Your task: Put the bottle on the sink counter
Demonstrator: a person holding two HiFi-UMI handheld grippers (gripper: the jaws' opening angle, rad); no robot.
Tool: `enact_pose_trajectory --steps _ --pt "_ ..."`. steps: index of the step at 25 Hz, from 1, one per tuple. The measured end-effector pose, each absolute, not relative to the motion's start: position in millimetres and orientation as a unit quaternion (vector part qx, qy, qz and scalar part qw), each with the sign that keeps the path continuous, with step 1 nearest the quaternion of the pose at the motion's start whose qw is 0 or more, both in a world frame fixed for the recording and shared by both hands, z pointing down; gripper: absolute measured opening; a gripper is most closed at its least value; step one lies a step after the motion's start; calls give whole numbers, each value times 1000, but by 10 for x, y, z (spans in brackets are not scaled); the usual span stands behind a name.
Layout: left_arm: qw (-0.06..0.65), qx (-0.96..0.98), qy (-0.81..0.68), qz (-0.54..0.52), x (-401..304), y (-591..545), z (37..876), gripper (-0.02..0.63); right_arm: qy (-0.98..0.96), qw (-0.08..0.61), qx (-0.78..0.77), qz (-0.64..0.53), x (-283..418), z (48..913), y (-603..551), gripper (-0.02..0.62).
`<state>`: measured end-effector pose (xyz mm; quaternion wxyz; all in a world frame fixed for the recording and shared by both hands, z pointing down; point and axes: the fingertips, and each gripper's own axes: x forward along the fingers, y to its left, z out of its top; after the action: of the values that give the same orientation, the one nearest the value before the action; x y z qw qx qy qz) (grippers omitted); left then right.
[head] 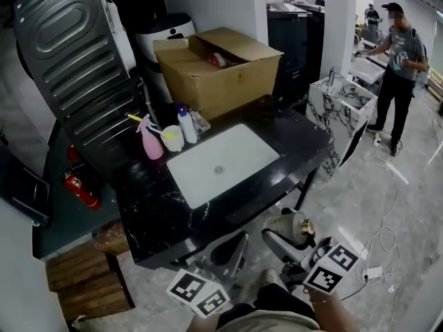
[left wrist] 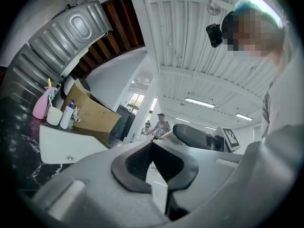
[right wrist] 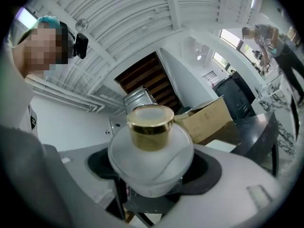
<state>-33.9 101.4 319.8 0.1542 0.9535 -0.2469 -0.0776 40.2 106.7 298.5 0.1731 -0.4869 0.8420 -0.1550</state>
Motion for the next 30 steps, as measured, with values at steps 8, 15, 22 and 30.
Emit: enact_pose_trajectory --steps 8,15,22,30 --pt "133 946 -277 -103 352 276 3038 8 865 162 -454 -140 1050 2850 349 341" --pt "146 941 -293 -89 709 17 3192 8 868 153 -441 -169 1351 3052 95 341" --pt "159 941 -293 -64 921 -126 3313 8 859 161 -446 -194 1561 3174 -64 341" --pt "168 936 -303 -61 912 -497 3388 8 859 156 -446 -199 1587 3250 -423 341"
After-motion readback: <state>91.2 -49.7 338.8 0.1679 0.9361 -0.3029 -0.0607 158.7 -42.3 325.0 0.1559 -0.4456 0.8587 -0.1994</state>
